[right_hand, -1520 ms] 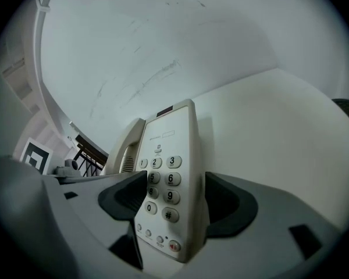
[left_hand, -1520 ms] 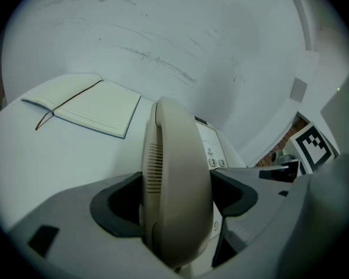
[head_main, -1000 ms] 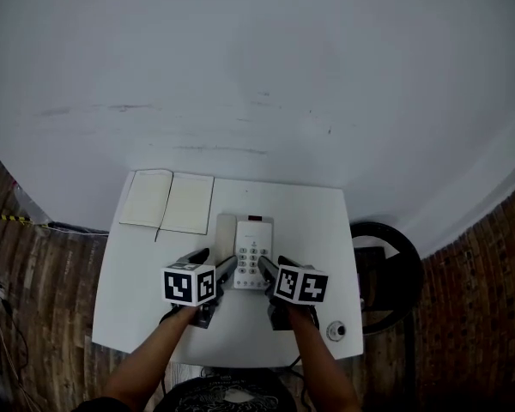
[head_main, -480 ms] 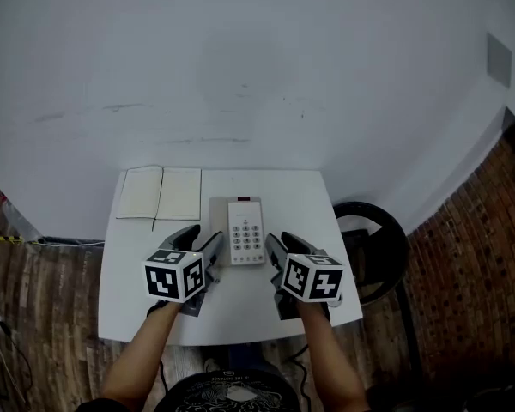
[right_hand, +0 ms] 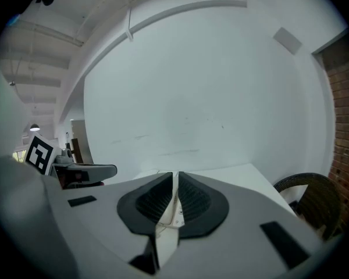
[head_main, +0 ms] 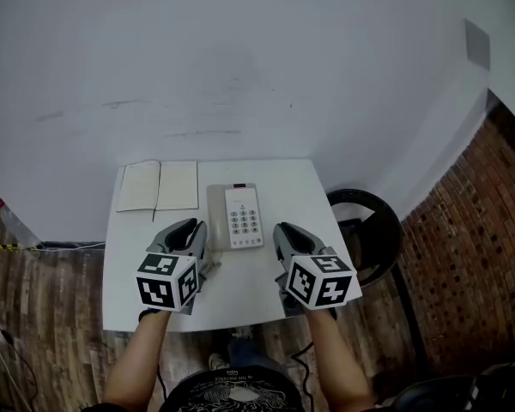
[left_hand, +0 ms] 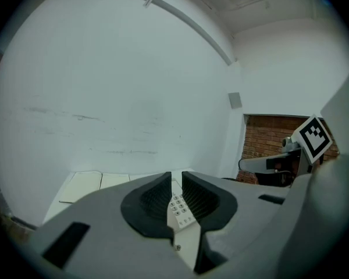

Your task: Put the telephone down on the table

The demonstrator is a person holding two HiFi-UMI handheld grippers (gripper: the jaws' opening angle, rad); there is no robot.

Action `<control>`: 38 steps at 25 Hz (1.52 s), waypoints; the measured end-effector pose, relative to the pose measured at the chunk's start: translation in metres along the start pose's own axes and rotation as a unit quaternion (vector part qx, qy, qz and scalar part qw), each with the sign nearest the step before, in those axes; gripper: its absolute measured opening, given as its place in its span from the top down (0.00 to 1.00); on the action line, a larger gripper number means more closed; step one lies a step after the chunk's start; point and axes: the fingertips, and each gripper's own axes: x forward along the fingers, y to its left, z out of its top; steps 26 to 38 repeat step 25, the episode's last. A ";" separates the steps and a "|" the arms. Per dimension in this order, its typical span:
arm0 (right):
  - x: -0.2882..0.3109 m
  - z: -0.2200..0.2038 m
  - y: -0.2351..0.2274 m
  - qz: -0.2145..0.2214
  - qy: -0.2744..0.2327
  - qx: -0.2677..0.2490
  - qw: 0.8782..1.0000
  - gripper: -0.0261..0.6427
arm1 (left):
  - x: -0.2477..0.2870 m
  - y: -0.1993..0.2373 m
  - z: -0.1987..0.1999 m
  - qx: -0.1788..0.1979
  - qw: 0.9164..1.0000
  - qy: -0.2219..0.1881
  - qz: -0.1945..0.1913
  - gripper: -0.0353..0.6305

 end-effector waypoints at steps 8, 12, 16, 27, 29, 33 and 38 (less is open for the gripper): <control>-0.017 0.001 0.004 -0.012 -0.013 -0.018 1.000 0.96 | -0.014 -0.002 0.002 -0.006 1.000 -0.007 -0.013 0.94; -0.020 0.000 0.006 -0.009 -0.016 -0.016 1.000 0.96 | -0.018 -0.002 -0.001 -0.001 1.000 -0.006 -0.012 0.94; -0.022 -0.001 0.008 -0.008 -0.017 -0.015 1.000 0.96 | -0.021 -0.001 -0.002 -0.004 1.000 -0.006 -0.010 0.94; -0.023 -0.008 0.006 -0.007 -0.014 -0.009 1.000 0.96 | -0.024 -0.001 -0.005 -0.008 1.000 -0.004 -0.008 0.94; -0.023 -0.008 0.006 -0.007 -0.014 -0.009 1.000 0.96 | -0.024 -0.001 -0.005 -0.008 1.000 -0.004 -0.008 0.94; -0.023 -0.008 0.006 -0.007 -0.014 -0.009 1.000 0.96 | -0.024 -0.001 -0.005 -0.008 1.000 -0.004 -0.008 0.94; -0.023 -0.008 0.006 -0.007 -0.014 -0.009 1.000 0.96 | -0.024 -0.001 -0.005 -0.008 1.000 -0.004 -0.008 0.94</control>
